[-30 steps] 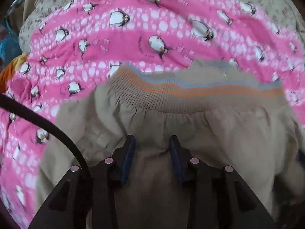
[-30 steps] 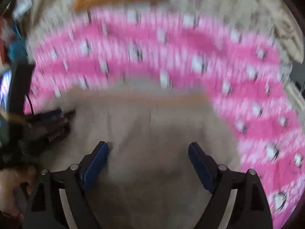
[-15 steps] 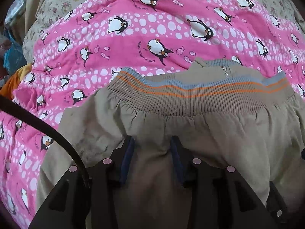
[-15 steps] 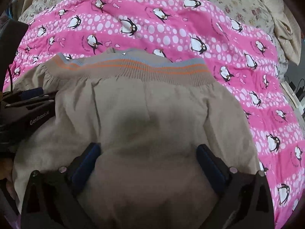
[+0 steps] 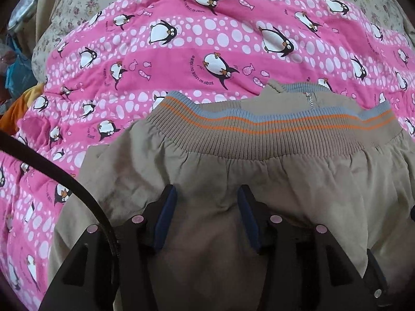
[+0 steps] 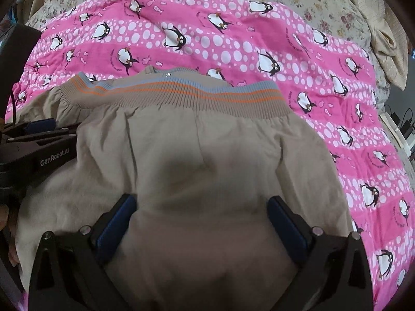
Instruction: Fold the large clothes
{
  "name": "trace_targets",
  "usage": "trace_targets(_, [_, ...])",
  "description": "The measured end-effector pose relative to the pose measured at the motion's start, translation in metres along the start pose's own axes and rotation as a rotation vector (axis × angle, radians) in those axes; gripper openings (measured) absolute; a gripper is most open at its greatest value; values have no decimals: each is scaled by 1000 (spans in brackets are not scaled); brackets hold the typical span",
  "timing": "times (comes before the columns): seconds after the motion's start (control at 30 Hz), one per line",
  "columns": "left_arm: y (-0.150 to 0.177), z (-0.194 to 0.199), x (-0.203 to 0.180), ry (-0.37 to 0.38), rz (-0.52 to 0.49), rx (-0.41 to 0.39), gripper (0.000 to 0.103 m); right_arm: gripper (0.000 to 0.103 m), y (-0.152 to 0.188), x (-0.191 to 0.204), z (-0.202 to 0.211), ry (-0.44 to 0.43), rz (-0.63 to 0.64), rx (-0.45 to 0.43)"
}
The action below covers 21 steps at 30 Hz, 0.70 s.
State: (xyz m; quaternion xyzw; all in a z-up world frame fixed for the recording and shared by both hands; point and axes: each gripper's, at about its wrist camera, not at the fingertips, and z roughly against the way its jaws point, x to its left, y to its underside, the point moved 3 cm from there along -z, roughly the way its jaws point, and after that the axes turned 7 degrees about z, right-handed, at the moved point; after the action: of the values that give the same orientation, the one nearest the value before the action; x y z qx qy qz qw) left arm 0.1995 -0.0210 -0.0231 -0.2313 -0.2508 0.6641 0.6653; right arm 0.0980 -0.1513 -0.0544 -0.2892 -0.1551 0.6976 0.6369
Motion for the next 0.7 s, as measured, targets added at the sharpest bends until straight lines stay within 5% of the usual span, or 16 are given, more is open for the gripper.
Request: trace_targets(0.7, [1, 1, 0, -23, -30, -12, 34, 102, 0, 0, 0, 4, 7, -3])
